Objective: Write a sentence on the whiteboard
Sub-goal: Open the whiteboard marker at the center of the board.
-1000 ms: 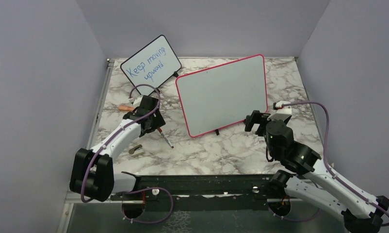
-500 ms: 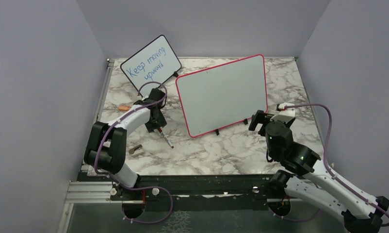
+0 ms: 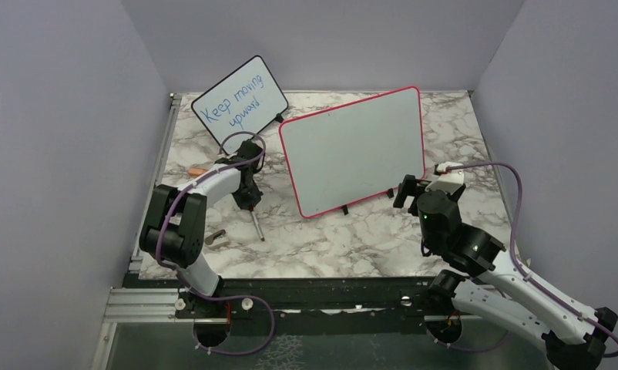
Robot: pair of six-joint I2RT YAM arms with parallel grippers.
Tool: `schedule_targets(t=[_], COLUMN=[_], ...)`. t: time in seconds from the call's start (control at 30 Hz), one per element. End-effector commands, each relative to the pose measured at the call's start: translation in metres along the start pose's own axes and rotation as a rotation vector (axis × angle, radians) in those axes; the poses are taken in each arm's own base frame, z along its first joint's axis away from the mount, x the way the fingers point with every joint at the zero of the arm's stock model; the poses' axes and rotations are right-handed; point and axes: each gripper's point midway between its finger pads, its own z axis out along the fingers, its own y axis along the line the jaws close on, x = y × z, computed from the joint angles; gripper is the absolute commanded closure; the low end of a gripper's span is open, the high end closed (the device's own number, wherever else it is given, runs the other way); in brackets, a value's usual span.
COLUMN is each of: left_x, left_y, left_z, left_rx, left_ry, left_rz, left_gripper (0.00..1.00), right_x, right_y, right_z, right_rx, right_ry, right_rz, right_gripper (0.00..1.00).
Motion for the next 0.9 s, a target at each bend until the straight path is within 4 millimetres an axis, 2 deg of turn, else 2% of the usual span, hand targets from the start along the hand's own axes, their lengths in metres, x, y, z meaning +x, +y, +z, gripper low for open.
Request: schedule_targets(t=[0.0,0.2,0.4,0.63,0.87], left_x=[0.006,0.001,-0.009,-0.024,-0.042], left_y=[0.002,0.006,0.000,-0.023,-0.046], left_z=[0.010,-0.002,-0.032,-0.092,-0.175], left_rx=[0.007,0.053,0.158,0.386,0.722], left_ry=[0.025,-0.001,-0.055,-0.147,-0.288], left_rz=[-0.032,-0.070,-0.113,-0.176,-0.284], left_gripper=[0.79,1.00,1.00,1.00,1.00], right_x=[-0.002,0.002,0.001,-0.004,-0.012], right_y=[0.010,0.024,0.046,0.088,0.143], right_z=[0.000,0.002,-0.001,-0.011,-0.025], right_rx=[-0.046,-0.099,-0.198,-0.440,-0.694], right_ry=[0.013,0.045,0.066,0.027,0.009], right_rz=[-0.049,-0.078,-0.071,-0.040,0.018], right_gripper=[0.08,0.07,0.07,0.14,0.20])
